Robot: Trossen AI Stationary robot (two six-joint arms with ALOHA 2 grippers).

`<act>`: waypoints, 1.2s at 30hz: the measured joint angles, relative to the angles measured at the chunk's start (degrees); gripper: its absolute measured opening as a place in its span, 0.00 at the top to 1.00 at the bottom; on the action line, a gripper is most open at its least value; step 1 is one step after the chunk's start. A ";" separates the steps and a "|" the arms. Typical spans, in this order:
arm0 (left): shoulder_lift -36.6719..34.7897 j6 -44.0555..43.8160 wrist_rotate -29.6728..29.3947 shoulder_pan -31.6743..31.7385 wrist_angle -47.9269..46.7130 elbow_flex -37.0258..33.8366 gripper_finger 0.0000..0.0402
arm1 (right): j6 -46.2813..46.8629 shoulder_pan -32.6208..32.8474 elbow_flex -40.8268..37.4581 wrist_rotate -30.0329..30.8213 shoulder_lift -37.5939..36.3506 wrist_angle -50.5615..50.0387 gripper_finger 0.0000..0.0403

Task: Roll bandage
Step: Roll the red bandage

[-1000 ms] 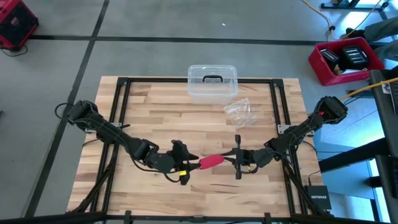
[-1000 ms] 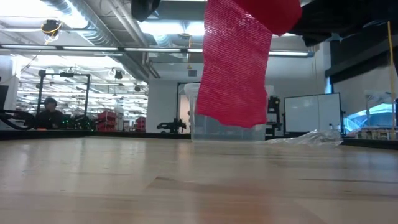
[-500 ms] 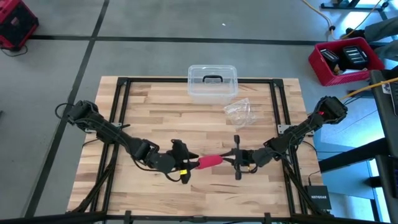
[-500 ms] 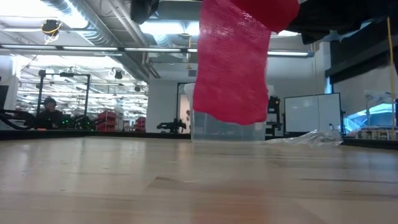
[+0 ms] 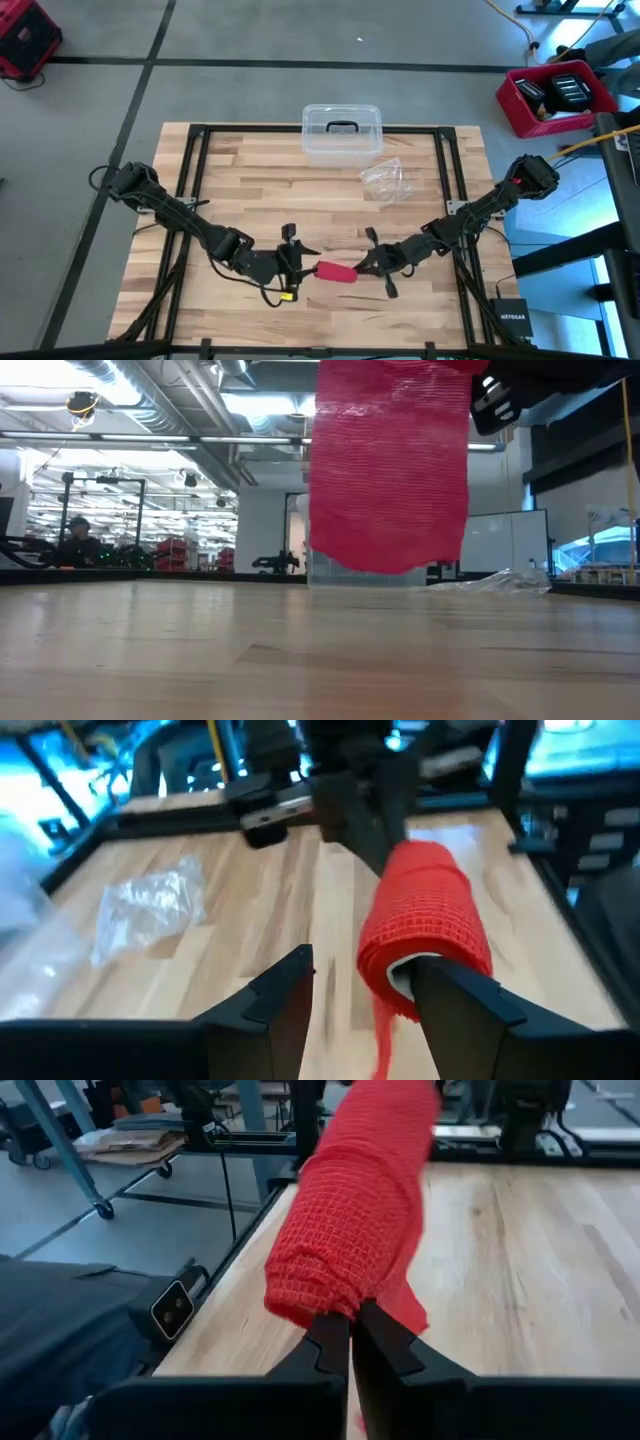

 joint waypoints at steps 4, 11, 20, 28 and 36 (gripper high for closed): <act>0.59 6.52 0.50 -1.16 -0.19 0.00 0.61 | 2.42 -1.51 0.00 -1.26 0.00 0.09 0.98; 1.21 14.40 0.71 -2.86 1.52 -0.02 0.72 | 4.78 -2.40 0.17 -2.06 -0.02 0.84 0.97; 1.17 11.02 -0.29 -2.66 2.41 -0.02 0.97 | 9.68 -2.22 0.17 -2.83 -0.73 -1.84 0.90; 1.22 8.08 -2.97 -2.90 4.49 -0.04 0.99 | 10.68 -2.33 0.34 -1.21 -15.86 -20.15 0.68; 1.12 23.64 -4.46 -2.63 15.30 5.83 0.98 | 12.18 -2.22 -0.10 -1.04 -31.48 -35.68 0.52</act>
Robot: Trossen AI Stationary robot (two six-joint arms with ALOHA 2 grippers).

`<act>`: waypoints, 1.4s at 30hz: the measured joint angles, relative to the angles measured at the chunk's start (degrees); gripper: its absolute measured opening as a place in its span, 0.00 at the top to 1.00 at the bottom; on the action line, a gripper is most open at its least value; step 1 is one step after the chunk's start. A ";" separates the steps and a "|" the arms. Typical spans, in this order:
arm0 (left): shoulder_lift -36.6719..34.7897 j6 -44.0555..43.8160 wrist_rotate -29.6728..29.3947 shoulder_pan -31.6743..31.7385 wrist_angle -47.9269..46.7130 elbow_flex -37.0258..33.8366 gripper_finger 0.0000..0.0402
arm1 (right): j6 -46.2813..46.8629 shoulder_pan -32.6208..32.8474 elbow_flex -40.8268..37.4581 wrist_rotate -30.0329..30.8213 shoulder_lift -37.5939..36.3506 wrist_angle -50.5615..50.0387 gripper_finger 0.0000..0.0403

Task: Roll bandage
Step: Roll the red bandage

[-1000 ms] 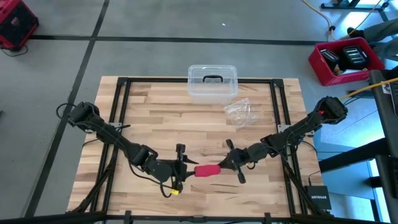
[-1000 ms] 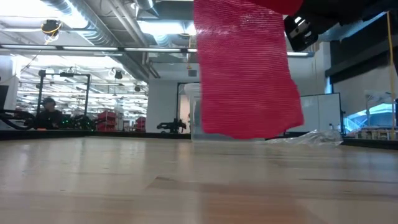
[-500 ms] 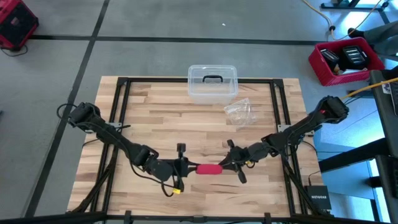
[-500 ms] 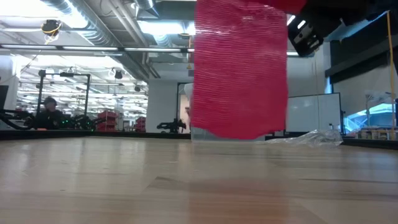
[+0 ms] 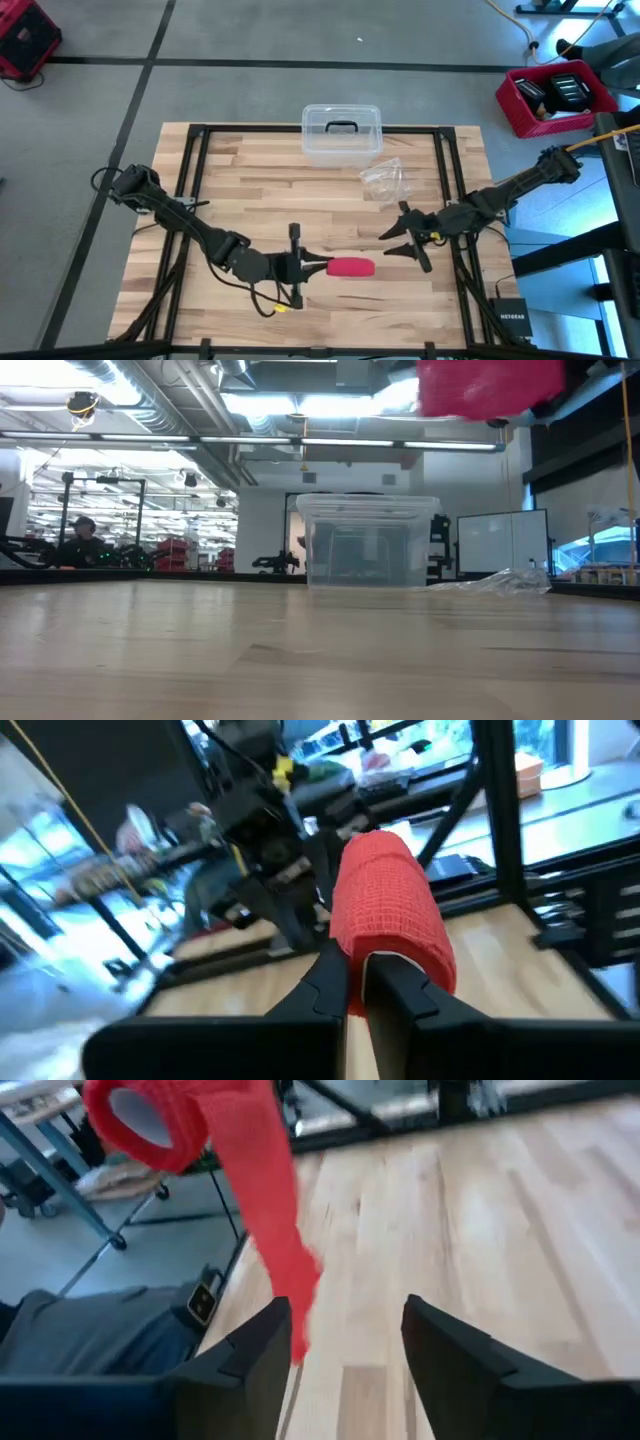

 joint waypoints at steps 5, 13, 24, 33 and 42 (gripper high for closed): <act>0.00 3.01 -0.64 1.40 0.69 1.10 0.98 | -6.69 1.12 -3.85 0.96 -0.65 10.36 0.52; 0.00 -1.07 -3.09 4.54 0.57 1.10 0.98 | -12.97 1.04 -12.22 5.61 5.34 35.80 0.52; 0.00 -2.85 -3.04 5.69 0.71 1.10 0.98 | -15.52 1.04 -12.40 16.15 11.58 38.63 0.54; 0.00 3.25 -3.01 5.65 7.39 1.10 0.98 | -22.77 1.40 -12.40 13.94 18.28 42.98 0.97; -1.20 16.23 -14.14 5.58 16.43 1.12 0.98 | -26.11 10.92 -12.17 20.93 20.12 47.58 0.99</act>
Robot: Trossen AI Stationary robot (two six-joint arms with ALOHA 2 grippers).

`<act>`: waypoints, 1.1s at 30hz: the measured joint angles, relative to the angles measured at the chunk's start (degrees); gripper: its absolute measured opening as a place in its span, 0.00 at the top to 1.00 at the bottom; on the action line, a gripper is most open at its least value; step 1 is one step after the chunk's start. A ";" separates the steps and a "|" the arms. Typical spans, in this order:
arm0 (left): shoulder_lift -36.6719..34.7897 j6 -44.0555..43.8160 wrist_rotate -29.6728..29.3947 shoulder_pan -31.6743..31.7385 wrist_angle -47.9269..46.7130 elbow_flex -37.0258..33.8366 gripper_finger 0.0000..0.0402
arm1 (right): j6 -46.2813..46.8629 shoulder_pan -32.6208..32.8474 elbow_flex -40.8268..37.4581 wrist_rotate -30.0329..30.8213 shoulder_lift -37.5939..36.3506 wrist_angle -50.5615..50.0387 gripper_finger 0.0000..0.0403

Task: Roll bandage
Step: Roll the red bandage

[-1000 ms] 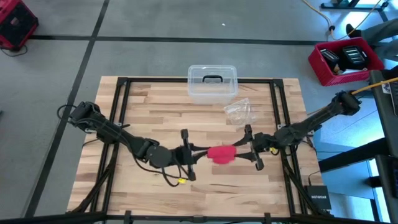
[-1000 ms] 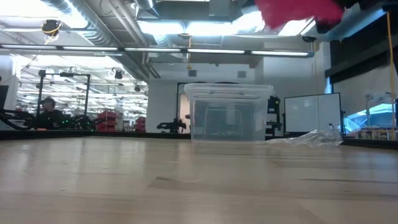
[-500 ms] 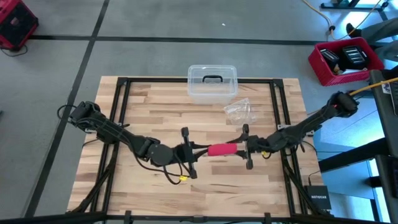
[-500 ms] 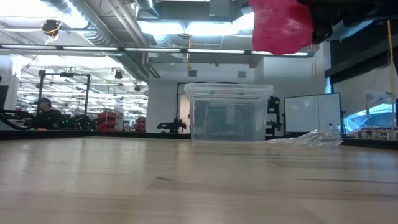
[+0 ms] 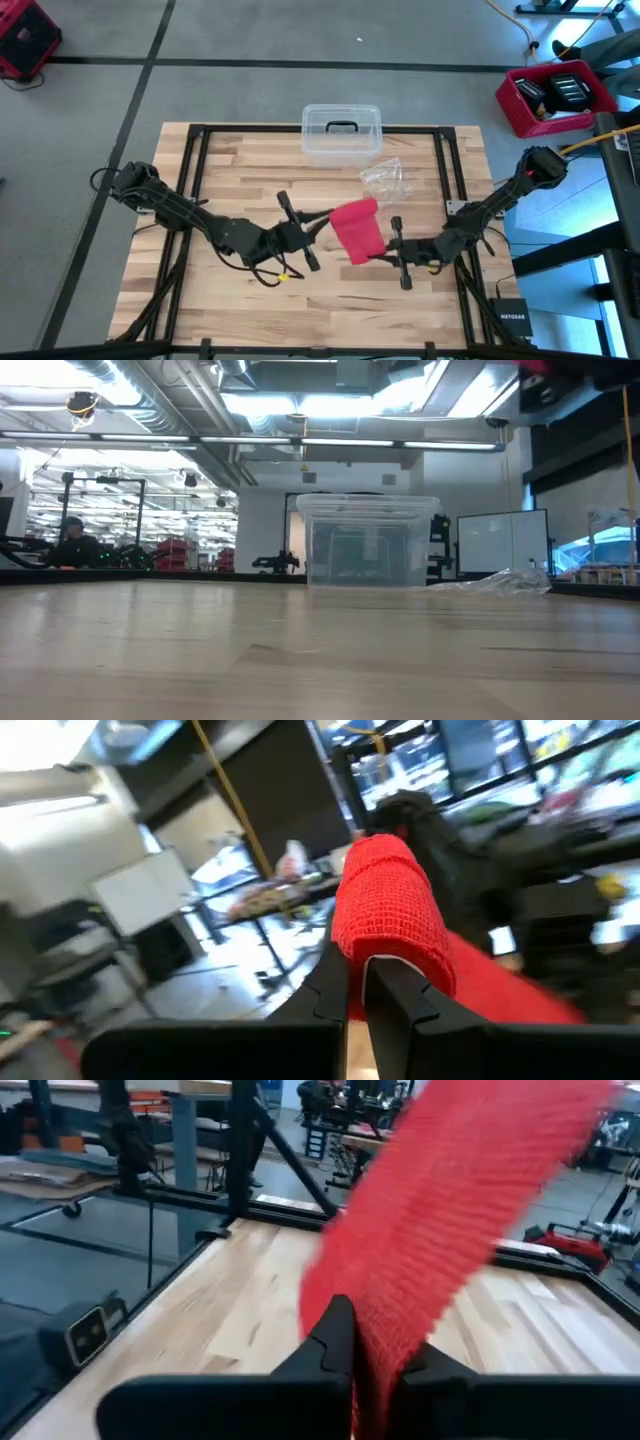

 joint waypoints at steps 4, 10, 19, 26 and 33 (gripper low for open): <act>-1.01 6.73 -5.44 0.32 1.52 0.00 0.99 | 1.36 4.16 0.38 0.62 0.02 -0.29 0.99; -2.39 18.12 -14.96 0.87 2.12 0.00 0.98 | 1.72 10.88 1.02 2.62 0.00 2.12 0.99; -2.39 31.45 -22.16 2.40 -2.15 0.00 0.99 | -3.17 16.96 10.45 6.15 0.00 -3.39 1.00; -2.39 33.35 -24.68 3.83 -18.43 0.00 0.99 | -8.55 19.20 23.60 6.52 0.02 -17.63 1.00; -2.39 21.68 -25.78 4.13 -32.16 0.00 0.99 | -13.83 21.53 40.65 10.37 0.02 -34.74 1.00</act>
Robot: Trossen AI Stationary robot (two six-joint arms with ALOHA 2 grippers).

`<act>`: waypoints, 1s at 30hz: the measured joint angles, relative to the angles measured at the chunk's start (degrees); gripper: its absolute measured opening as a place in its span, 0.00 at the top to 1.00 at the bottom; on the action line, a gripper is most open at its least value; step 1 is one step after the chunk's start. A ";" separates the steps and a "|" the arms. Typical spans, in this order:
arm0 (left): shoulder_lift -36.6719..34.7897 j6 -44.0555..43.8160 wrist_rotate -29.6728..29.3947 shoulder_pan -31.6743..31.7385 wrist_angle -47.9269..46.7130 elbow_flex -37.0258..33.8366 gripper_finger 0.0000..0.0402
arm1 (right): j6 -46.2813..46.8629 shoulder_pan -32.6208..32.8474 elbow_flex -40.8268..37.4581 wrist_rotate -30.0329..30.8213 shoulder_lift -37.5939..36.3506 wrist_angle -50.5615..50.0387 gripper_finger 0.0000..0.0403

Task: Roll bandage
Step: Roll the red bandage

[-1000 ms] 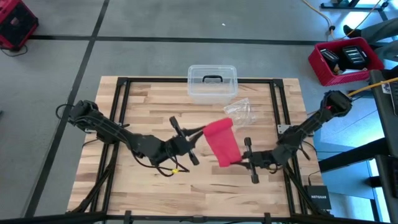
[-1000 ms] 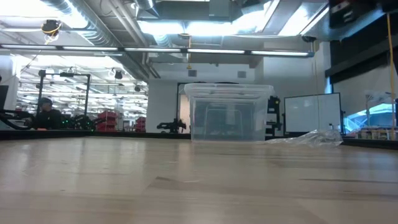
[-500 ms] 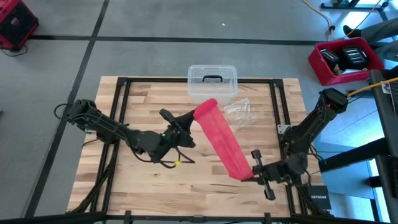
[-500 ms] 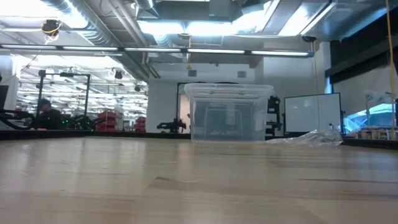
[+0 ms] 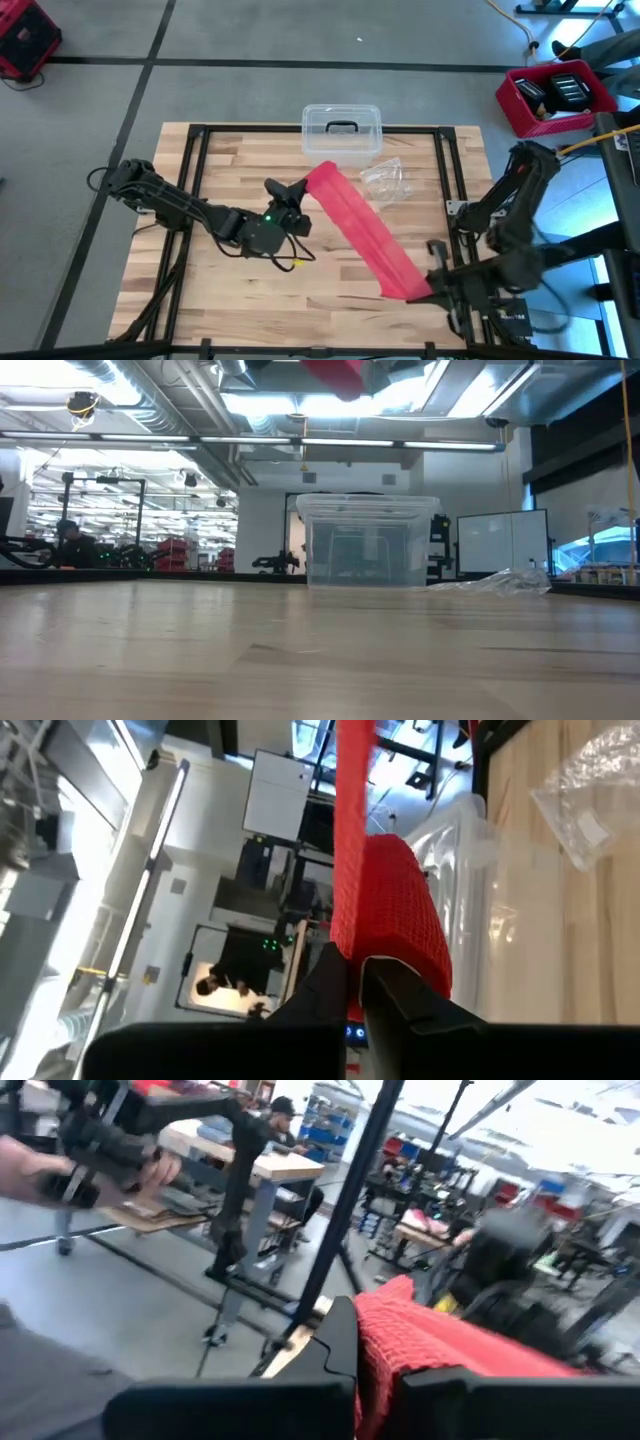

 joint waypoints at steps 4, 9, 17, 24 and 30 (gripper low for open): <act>0.00 -4.80 -0.11 -0.11 -5.05 0.00 0.99 | -1.84 0.92 9.89 4.09 0.00 -8.22 1.00; 0.02 -8.98 -0.13 -0.63 -8.36 0.00 0.99 | -2.97 0.88 18.93 5.76 -0.08 -15.74 1.00; -0.07 -15.83 -0.41 -0.97 -7.39 0.00 0.98 | 3.17 0.88 14.82 4.90 1.77 -19.31 1.00; -1.18 -18.78 -4.26 -1.15 0.07 0.00 0.98 | 17.27 0.90 0.63 3.19 4.04 -17.33 1.00; -1.70 -17.07 2.40 -2.01 12.68 0.00 0.99 | 26.05 -0.16 -11.43 3.34 5.34 -9.52 1.00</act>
